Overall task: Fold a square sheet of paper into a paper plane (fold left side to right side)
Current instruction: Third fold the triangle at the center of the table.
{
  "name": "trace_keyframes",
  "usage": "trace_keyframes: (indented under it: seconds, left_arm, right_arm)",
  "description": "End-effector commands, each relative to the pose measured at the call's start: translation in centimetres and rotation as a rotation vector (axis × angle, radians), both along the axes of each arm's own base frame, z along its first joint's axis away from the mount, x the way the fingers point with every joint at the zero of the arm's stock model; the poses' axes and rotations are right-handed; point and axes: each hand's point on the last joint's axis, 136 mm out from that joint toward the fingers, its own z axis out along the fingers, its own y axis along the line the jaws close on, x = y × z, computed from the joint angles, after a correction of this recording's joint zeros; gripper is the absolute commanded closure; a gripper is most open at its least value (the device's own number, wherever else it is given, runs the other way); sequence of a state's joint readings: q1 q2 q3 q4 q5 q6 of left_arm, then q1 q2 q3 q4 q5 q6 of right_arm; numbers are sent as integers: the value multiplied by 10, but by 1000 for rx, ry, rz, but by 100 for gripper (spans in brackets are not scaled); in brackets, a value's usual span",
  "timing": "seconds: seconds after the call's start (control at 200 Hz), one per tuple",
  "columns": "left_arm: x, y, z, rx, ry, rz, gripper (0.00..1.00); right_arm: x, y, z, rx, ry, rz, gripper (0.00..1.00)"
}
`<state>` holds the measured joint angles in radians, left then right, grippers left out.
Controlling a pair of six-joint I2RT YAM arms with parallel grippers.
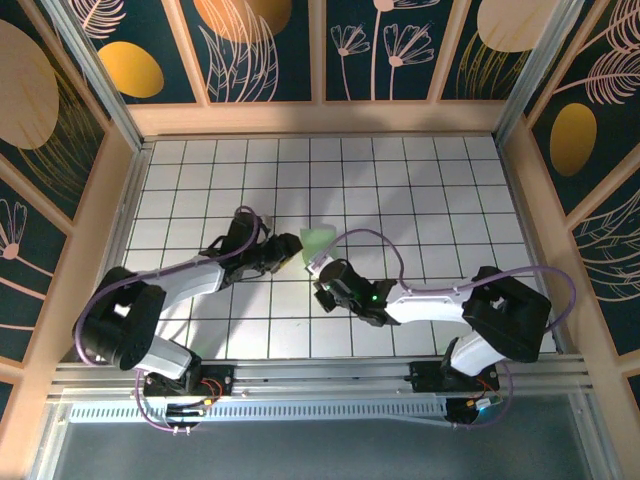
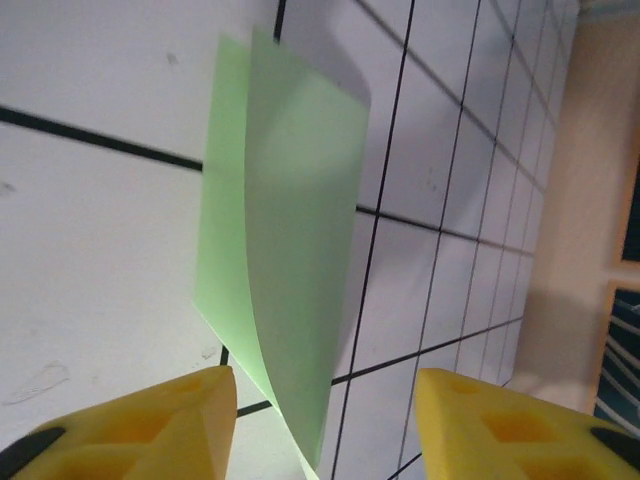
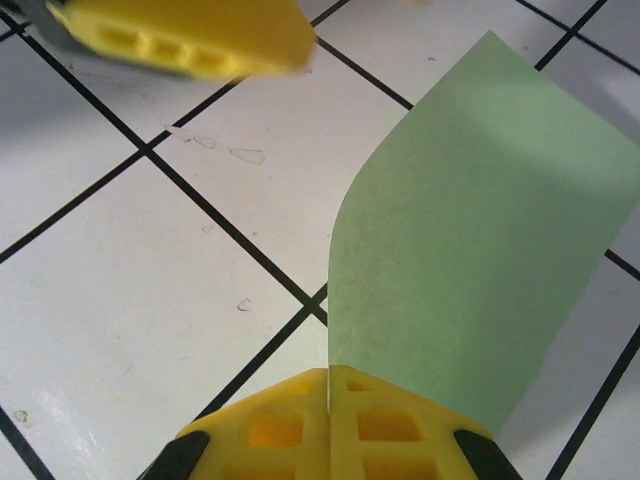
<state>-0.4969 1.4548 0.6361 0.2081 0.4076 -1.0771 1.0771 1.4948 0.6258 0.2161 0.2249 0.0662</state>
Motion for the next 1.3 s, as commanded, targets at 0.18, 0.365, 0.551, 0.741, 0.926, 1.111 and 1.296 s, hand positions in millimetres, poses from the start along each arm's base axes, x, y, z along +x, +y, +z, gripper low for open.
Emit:
trace_keyframes:
  seconds: [0.18,0.365,0.551,0.741,0.926,1.111,1.296]
  left_arm:
    - [6,-4,16,40,-77,-125,72]
    - [14,-31,18,2,-97,-241,83]
    - [16,-57,-10,67,-45,-345,88]
    - [15,-68,-39,114,6,-397,89]
    - [14,-67,-63,167,46,-404,91]
    - [10,-59,-84,234,82,-400,93]
    - [5,-52,-98,280,110,-397,94]
  right_arm:
    - [-23,3,-2,182,284,111,100]
    - [-32,6,-6,272,429,164,100]
    - [-35,12,-7,302,489,188,100]
    - [-35,10,-9,321,520,177,100]
    - [-35,9,-12,323,543,169,100]
    - [-33,6,-15,319,556,151,100]
    - [-25,-2,-21,292,563,99,100]
